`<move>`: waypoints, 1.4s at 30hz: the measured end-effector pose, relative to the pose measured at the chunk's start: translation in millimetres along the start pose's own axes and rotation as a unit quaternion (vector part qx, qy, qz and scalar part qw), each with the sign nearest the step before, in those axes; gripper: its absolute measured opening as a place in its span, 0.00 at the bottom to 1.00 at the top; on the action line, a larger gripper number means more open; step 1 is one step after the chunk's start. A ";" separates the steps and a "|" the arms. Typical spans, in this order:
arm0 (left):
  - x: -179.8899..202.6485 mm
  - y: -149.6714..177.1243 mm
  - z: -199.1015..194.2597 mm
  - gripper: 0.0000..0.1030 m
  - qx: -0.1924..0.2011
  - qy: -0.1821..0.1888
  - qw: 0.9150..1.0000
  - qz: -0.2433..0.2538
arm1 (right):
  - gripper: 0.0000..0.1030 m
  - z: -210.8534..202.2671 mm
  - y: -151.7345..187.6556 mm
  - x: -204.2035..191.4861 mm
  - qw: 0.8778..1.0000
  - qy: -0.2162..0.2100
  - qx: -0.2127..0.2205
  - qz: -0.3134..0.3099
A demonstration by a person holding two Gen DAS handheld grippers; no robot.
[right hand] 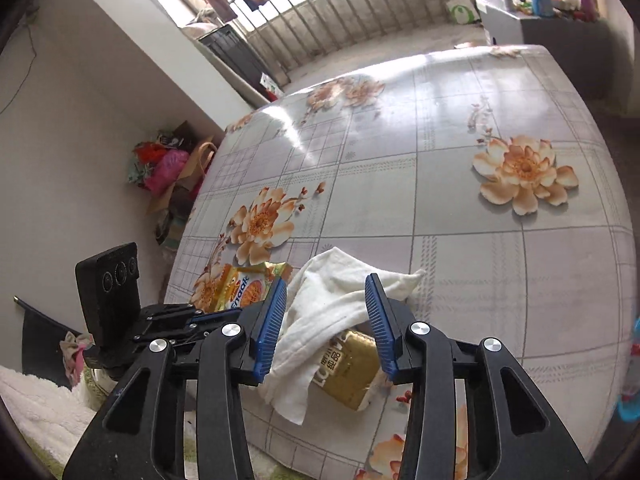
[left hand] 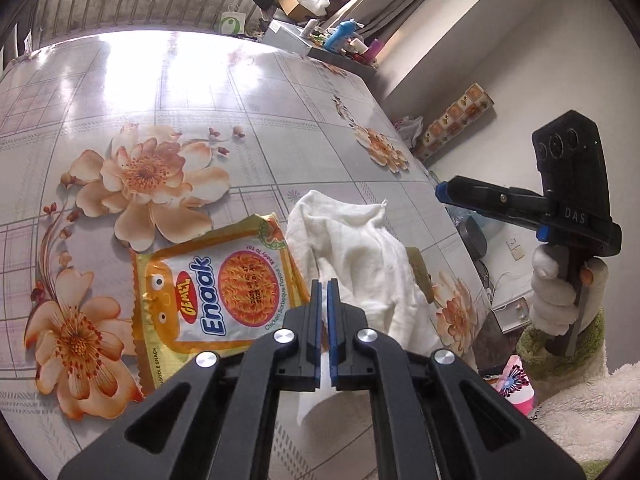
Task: Collect trash
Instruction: 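Position the left tool around the Enaak packet while the right tool lowers over the white cloth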
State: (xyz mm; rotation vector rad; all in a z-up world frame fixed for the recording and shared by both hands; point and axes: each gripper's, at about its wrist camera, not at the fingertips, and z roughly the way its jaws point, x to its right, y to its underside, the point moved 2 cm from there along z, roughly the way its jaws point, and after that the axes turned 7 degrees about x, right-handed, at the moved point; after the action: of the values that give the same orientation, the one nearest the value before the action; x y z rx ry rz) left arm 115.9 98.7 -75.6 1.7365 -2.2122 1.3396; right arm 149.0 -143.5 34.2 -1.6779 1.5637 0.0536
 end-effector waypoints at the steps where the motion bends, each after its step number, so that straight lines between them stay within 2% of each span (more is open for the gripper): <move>1: 0.1 -1.2 -0.9 0.11 0.003 -0.010 1.000 0.003 | 0.41 -2.8 5.3 4.8 1.000 0.000 0.007 0.019; 2: -0.9 -1.5 -2.3 0.19 0.005 -0.022 1.000 0.008 | 0.41 -2.1 10.1 8.9 0.999 0.000 0.009 0.035; 5: -7.4 -10.0 3.6 0.29 -0.004 -0.051 0.998 0.022 | 0.42 1.0 20.7 17.7 0.997 -0.003 0.013 0.072; 8: -13.1 -17.4 21.3 0.30 -0.016 -0.064 0.998 0.020 | 0.43 5.8 28.3 20.8 0.995 -0.006 0.013 0.098; 12: -20.5 -17.9 32.6 0.30 -0.015 -0.067 0.998 0.010 | 0.44 15.1 30.9 18.8 0.995 0.002 0.006 0.100; 15: -19.3 -20.6 38.2 0.30 -0.012 -0.069 0.997 0.012 | 0.44 21.9 33.9 15.6 0.996 0.032 0.001 0.083; 21: -1.4 -22.0 54.9 0.30 -0.008 -0.102 0.992 0.076 | 0.44 24.8 36.0 15.9 0.996 0.048 0.000 0.074; 24: 0.5 -22.2 58.0 0.29 -0.006 -0.111 0.990 0.089 | 0.44 22.2 35.8 17.0 0.996 0.047 0.003 0.076; 32: -13.0 -17.6 50.8 0.26 0.004 -0.081 0.994 0.067 | 0.44 17.9 36.8 18.1 0.996 0.055 0.006 0.075; 36: -34.3 -19.1 45.1 0.25 0.010 -0.026 1.000 0.011 | 0.44 14.6 36.1 17.2 0.996 0.054 0.009 0.073; 39: -52.3 -20.8 42.7 0.21 0.010 0.012 0.999 -0.042 | 0.44 12.9 35.3 18.2 0.996 0.053 0.010 0.075; 42: -55.2 -21.2 41.3 0.18 0.009 0.007 0.999 -0.045 | 0.44 12.3 34.8 19.4 0.995 0.054 0.010 0.078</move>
State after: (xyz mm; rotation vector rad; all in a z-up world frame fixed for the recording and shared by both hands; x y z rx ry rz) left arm 172.8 115.7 -116.5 1.8033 -2.0941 1.3533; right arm 129.9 -148.2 -2.6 -1.5632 1.7679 0.0273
